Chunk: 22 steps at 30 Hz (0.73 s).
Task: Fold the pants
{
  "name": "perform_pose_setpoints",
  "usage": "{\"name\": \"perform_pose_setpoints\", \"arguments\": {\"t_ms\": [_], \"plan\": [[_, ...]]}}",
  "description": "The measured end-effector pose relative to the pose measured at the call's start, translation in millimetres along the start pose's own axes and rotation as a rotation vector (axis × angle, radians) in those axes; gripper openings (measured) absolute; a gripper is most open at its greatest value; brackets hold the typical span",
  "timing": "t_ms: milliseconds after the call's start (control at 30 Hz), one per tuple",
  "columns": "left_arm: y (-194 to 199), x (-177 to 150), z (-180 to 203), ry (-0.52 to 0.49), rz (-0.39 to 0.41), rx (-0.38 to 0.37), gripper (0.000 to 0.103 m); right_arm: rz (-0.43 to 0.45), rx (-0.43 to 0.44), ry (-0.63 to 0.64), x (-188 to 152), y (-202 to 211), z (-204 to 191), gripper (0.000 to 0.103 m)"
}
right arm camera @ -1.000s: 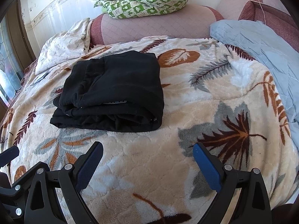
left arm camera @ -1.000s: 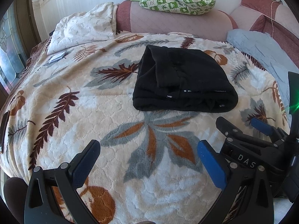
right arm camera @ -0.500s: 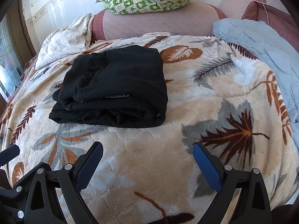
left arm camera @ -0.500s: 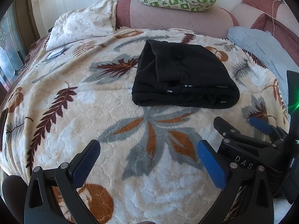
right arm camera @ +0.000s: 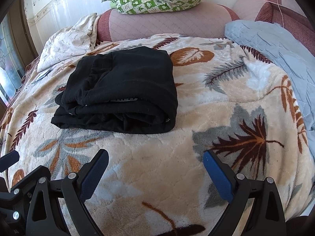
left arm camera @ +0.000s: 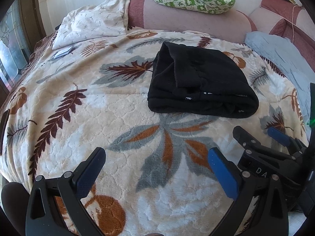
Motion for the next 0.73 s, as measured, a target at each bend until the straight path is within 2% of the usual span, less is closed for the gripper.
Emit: {"name": "perform_pose_setpoints", "arguments": {"t_ms": [333, 733], "plan": [[0.8, 0.4, 3.6, -0.005, 0.001, -0.020, 0.103, 0.127, -0.052, 0.028, 13.6, 27.0, 2.0, 0.099], [-1.4, 0.9, -5.5, 0.025, -0.001, -0.036, 0.103, 0.124, -0.055, 0.064, 5.2, 26.2, -6.5, 0.099]]}}
Point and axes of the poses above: each gripper's, at about its wrist camera, not at the fingertips, and y roughly against the way its jaws point, z to its right, x to its top, the point moved 4 cm from there along -y, roughly the way its jaws point, and after that the axes turned 6 degrees about z, right-handed, at the moved point
